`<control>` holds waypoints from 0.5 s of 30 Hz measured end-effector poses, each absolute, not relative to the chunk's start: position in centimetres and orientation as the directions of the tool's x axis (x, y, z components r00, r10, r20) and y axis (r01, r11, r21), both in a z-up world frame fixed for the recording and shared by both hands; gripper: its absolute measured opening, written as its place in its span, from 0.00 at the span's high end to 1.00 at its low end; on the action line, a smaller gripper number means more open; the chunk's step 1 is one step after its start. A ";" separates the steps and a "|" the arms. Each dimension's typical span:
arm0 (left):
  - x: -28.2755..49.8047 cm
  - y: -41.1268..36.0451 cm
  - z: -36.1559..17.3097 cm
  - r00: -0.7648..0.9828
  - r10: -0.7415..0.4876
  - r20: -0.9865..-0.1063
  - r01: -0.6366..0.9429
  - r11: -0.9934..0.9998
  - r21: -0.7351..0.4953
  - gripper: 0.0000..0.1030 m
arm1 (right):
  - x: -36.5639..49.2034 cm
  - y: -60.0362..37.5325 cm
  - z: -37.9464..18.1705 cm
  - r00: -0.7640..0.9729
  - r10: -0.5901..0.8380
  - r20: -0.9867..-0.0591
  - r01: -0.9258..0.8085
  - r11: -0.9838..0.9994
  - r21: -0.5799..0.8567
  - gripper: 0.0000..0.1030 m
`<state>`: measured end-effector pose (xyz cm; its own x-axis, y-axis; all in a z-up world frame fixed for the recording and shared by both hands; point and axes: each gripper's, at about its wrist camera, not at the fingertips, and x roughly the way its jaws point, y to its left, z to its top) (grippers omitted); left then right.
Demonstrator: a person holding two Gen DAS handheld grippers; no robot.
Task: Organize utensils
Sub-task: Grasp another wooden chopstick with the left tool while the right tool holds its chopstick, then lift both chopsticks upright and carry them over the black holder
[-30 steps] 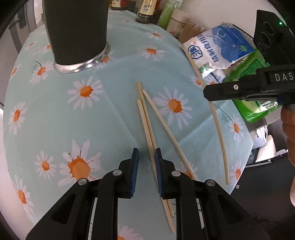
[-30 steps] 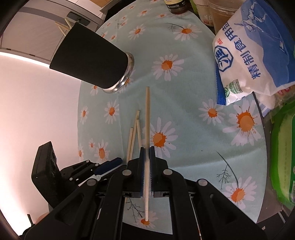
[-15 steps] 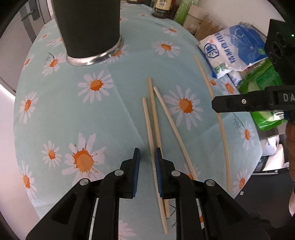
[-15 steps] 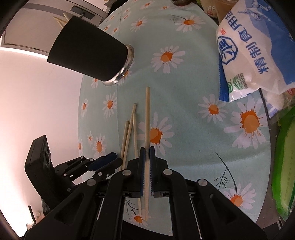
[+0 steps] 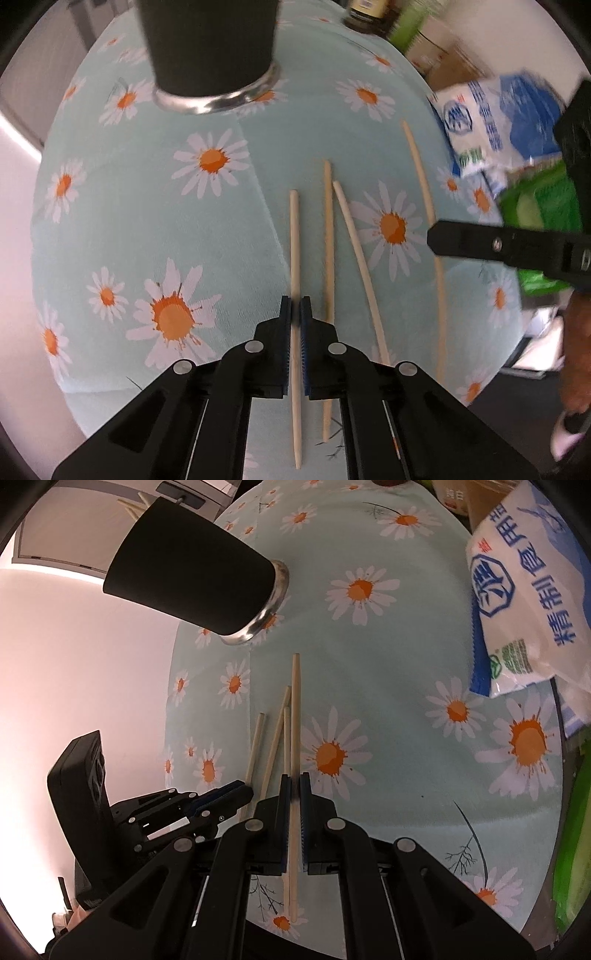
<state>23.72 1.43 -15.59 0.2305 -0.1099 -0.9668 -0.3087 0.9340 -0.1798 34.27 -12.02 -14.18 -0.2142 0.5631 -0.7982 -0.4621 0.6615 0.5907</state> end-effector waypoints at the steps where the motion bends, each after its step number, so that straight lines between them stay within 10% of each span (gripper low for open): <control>1: 23.7 1.7 -15.6 0.238 -0.115 -0.964 -0.319 0.928 -0.190 0.96 | 34.2 -11.9 -14.2 -0.218 0.563 -0.797 -0.466 0.658 0.592 0.94; 15: 21.1 4.3 -12.9 0.373 -0.133 -0.918 -0.395 0.873 -0.287 0.96 | 33.7 -9.5 -13.2 -0.234 0.531 -0.814 -0.552 0.617 0.561 0.94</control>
<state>21.15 4.28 -12.93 0.3728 -0.1335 -0.9183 -0.3952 0.8725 -0.2873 33.68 -9.48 -13.17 -0.2342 0.5315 -0.8141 -0.5516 0.6169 0.5614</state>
